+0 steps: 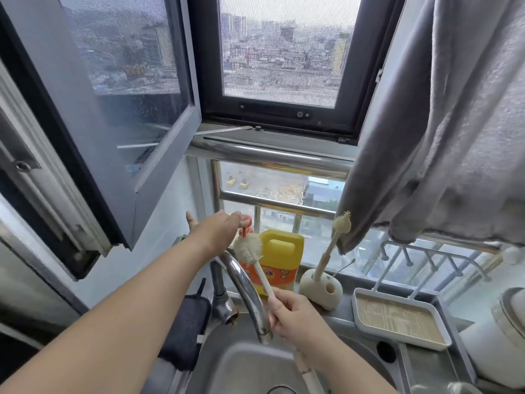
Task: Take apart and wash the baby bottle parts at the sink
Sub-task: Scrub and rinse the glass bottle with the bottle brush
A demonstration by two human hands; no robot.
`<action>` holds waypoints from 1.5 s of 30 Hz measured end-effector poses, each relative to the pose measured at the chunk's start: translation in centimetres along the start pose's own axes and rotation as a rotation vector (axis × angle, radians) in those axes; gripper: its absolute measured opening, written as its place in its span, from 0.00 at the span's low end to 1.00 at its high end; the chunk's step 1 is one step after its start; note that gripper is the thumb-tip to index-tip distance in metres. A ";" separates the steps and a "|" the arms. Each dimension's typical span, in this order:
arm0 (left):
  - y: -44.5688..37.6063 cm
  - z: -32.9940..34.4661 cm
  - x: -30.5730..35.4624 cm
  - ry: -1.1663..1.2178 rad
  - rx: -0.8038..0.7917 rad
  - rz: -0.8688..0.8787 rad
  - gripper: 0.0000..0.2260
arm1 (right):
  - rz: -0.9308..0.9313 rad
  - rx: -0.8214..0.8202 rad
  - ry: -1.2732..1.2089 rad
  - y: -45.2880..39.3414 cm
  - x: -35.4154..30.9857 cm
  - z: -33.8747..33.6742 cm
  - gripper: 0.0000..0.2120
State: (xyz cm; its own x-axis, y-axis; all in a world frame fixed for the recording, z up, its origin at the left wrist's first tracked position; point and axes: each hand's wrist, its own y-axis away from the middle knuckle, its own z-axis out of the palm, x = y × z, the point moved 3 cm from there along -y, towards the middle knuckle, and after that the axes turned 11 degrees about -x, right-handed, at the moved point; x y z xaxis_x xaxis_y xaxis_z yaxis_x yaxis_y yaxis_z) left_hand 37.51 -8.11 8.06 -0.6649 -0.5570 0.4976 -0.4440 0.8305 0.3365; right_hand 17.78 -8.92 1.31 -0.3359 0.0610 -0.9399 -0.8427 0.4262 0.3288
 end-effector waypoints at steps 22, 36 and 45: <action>9.1 2.3 4.2 0.031 0.468 0.590 0.20 | 0.000 0.062 -0.092 6.6 1.4 -1.9 0.11; 16.8 16.3 3.1 0.125 0.424 0.768 0.11 | 0.097 0.219 -0.058 16.1 6.1 -3.5 0.09; 16.6 22.2 1.2 0.237 0.131 0.540 0.10 | 0.203 0.250 -0.241 20.8 8.6 -3.7 0.11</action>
State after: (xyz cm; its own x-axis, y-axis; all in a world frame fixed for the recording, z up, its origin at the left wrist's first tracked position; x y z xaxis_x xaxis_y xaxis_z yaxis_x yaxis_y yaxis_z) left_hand 15.96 5.07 -3.49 -0.6718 -0.0296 0.7401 -0.1614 0.9811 -0.1072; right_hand -4.22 -2.84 0.38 -0.3519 0.3638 -0.8624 -0.6309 0.5885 0.5057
